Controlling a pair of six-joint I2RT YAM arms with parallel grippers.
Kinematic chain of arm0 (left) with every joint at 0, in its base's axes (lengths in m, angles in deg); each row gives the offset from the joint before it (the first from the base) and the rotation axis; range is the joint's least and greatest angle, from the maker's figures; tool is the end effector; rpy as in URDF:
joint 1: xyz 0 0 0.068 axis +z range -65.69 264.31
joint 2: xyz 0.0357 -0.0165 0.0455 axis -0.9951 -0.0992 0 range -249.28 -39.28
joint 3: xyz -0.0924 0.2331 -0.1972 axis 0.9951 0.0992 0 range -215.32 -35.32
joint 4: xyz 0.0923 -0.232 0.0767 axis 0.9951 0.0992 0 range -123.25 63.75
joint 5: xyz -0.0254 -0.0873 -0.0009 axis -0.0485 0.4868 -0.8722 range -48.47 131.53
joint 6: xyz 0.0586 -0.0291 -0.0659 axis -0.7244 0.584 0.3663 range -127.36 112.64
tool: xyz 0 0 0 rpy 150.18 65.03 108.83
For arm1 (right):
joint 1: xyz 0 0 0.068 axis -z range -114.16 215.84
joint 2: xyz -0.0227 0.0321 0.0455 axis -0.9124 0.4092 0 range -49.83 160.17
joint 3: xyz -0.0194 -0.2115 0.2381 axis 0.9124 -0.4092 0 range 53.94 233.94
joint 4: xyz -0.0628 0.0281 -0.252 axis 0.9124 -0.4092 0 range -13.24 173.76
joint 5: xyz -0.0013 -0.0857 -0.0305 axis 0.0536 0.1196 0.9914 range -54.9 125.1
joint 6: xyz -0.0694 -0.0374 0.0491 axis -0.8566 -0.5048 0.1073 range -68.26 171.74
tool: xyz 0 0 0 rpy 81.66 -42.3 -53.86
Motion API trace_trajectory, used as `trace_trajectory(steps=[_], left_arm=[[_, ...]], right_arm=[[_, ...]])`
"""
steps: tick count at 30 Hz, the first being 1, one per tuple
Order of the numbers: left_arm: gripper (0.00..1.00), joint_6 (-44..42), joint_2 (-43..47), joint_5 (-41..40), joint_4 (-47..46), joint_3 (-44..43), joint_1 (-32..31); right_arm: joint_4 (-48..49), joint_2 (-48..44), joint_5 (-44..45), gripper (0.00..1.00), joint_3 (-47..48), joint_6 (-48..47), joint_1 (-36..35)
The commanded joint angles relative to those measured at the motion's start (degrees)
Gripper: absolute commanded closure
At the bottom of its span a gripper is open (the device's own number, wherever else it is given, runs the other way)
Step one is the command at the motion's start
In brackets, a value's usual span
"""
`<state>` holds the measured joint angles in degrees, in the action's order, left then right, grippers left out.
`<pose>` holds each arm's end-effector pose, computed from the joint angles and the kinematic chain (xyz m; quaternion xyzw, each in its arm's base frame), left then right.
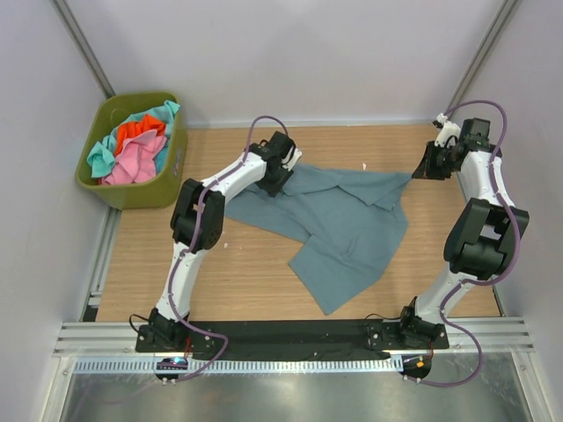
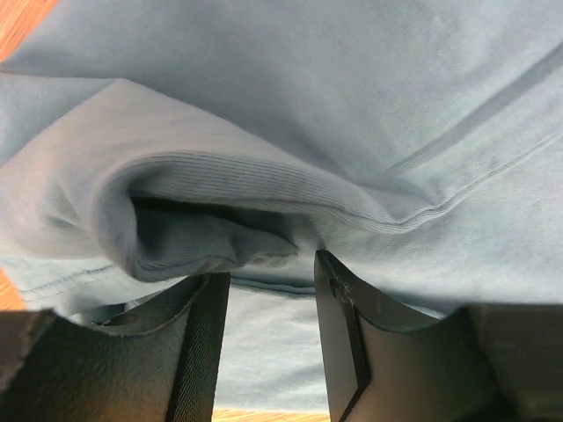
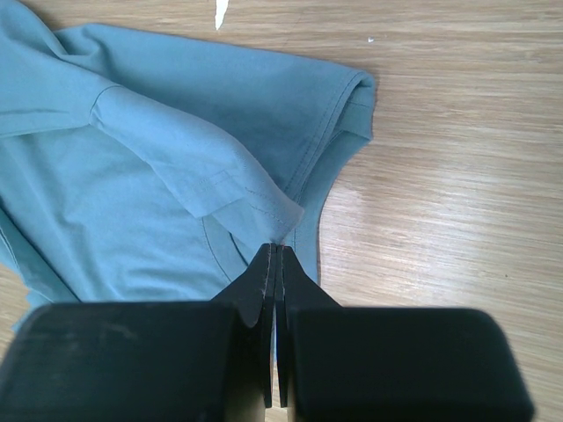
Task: Fold and stack the t-shirts
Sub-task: Flatten the tshirt out
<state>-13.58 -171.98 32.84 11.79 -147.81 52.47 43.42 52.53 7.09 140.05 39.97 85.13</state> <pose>0.4715 -0.2779 0.1719 0.3022 0.9260 0.0248 0.2248 0.4093 -0.1018 0.2834 -0.0085 0.9319 0.1487 0.3308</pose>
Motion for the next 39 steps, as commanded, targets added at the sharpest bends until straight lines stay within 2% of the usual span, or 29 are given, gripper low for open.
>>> trace_trajectory(steps=[1,15,18,33,36,39], left_arm=[[0.56,-0.02,0.34,-0.98,-1.09,-1.6,0.28],[0.73,-0.37,-1.77,0.16,-1.0,-1.95,0.55],[0.8,-0.37,-1.59,0.25,-1.18,-1.95,0.55],[0.78,-0.37,-1.68,-0.72,-1.18,-3.09,0.55],[0.8,-0.46,-1.59,-0.28,-1.18,-3.09,0.55],[0.88,-0.55,-1.85,-0.1,-1.0,-3.09,0.54]], right_arm=[[1.31,-1.82,0.06,0.99,-0.32,-0.1,0.05],[1.49,-2.08,0.32,0.99,-0.68,-0.18,0.05],[1.58,-2.17,0.24,0.99,-0.94,-0.1,0.05],[1.93,-2.26,-0.12,0.98,-1.47,-0.01,0.05],[1.93,-2.26,-0.03,0.99,-1.55,0.08,0.05],[2.1,-2.26,-0.12,0.99,-1.64,0.08,0.05]])
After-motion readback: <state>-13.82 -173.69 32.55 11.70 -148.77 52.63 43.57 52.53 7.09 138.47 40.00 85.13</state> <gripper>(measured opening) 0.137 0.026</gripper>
